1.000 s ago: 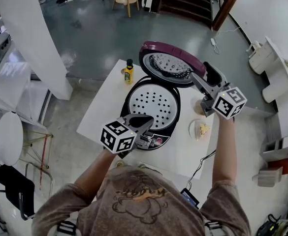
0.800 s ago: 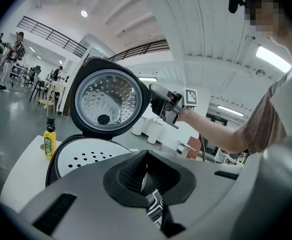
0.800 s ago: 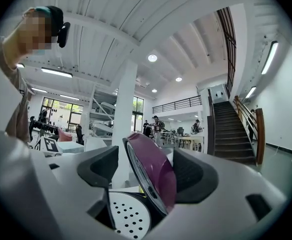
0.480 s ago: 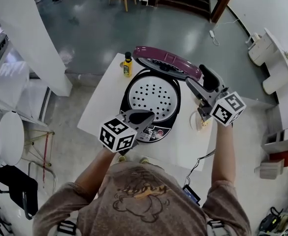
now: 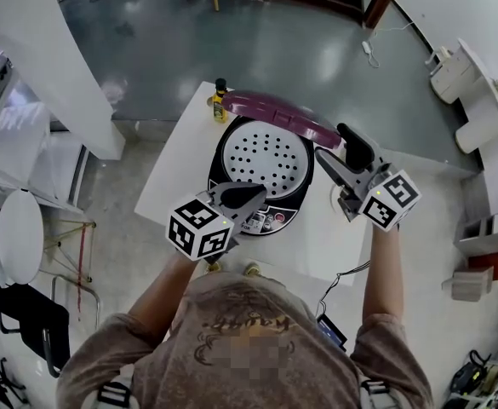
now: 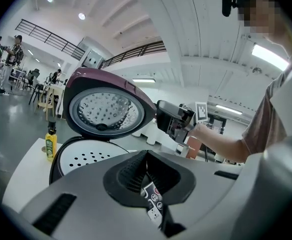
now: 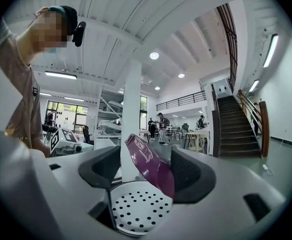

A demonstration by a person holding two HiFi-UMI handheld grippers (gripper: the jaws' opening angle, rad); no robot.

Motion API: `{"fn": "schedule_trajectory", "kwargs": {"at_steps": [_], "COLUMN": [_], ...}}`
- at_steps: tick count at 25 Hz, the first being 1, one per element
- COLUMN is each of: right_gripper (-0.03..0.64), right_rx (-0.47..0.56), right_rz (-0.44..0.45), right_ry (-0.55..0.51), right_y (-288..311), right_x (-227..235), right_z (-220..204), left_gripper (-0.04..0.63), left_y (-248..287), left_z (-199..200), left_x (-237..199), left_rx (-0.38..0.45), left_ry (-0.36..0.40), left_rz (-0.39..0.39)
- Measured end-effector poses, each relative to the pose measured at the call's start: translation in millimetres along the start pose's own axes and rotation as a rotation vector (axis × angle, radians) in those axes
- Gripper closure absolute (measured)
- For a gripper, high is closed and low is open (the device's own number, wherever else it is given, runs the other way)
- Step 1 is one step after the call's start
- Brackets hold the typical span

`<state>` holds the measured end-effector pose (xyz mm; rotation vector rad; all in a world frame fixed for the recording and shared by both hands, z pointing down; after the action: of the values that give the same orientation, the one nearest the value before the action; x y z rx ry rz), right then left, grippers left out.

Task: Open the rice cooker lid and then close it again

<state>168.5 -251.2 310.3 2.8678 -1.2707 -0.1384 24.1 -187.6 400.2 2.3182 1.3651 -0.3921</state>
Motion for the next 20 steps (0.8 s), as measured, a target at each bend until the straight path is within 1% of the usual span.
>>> {"fn": "schedule_trajectory", "kwargs": {"at_steps": [5, 9, 13, 20], "right_gripper": [0.327, 0.327, 0.327, 0.331], "right_rx": [0.008, 0.0, -0.026, -0.055], "right_rz": [0.012, 0.013, 0.02, 0.032], "right_ry": [0.058, 0.089, 0.087, 0.08], "right_y": [-9, -14, -17, -21], "right_x": [-17, -28, -37, -48], "right_z": [-16, -28, -38, -53], "left_gripper": [0.575, 0.575, 0.575, 0.575], "left_y": [-6, -9, -13, -17], "left_z": [-5, -6, -6, 5], "left_x": [3, 8, 12, 9], "left_rx": [0.001, -0.001, 0.006, 0.045], "left_ry": [-0.008, -0.008, -0.005, -0.002], "left_rz": [-0.003, -0.011, -0.014, 0.013]}}
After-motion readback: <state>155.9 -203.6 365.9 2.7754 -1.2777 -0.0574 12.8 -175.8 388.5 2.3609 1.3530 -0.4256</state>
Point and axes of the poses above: the fingertips, and each gripper's own axes: y forward along the fingers, x to its right, z out of its top, the point moved 2 cm from there along -y, backward along the fingers, and after that the axes turned 6 degrees about -y, right-handed, at the moved point
